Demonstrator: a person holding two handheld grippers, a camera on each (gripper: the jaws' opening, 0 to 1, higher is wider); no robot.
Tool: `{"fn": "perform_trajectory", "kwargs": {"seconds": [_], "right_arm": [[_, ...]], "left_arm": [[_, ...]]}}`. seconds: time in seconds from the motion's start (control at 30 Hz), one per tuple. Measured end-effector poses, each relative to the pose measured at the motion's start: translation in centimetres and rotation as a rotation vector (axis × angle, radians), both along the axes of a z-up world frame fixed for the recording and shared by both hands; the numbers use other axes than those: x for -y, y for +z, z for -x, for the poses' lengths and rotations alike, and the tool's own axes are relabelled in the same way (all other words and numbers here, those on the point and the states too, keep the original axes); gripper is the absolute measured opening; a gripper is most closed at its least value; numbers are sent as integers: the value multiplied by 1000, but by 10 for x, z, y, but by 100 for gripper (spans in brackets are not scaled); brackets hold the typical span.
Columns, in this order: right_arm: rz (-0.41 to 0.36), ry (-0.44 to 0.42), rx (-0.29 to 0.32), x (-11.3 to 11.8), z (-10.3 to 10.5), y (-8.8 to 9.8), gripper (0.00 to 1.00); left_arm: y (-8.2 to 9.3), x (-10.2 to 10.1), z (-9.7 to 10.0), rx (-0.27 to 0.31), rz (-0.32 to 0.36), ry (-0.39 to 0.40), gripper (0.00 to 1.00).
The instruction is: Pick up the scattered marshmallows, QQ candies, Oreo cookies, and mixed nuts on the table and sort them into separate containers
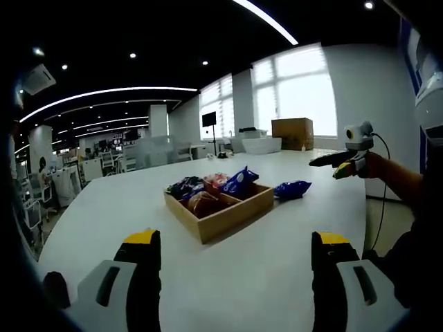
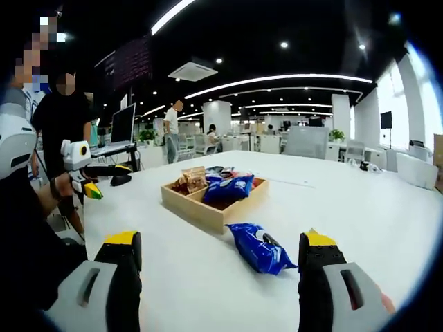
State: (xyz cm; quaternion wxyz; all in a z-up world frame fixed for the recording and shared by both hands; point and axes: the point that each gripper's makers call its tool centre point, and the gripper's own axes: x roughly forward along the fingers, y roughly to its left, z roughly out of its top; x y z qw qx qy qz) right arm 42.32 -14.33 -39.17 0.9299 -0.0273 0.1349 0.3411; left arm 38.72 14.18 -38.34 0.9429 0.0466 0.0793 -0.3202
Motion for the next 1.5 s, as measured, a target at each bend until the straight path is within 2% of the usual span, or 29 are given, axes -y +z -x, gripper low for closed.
{"fn": "perform_trajectory", "kwargs": {"seconds": [0.23, 0.43, 0.53, 0.67, 0.77, 1.03, 1.33, 1.4, 1.5], "right_arm": [[20, -34, -40, 6, -16, -14, 88], [79, -47, -65, 11, -34, -33, 84], [81, -51, -70, 12, -37, -35, 82], [69, -56, -102, 13, -52, -47, 80], [61, -59, -110, 14, -58, -49, 73], [93, -43, -140, 12, -73, -65, 62], [100, -44, -149, 10, -78, -74, 43], [88, -47, -155, 10, -78, -74, 36], [71, -55, -176, 11, -78, -75, 32]], "left_arm": [[1, 0, 1, 4, 4, -1, 93], [0, -1, 1, -1, -2, 2, 93], [0, -1, 0, 0, -3, 2, 93], [0, -1, -1, 0, -2, 1, 93], [0, 0, -1, -2, -3, 0, 93], [-1, -1, -2, -5, -7, 1, 93], [-2, -5, -3, -8, -2, 8, 93], [-2, -5, -3, -8, -2, 8, 93], [-3, -5, -2, -11, -3, 8, 93]]}}
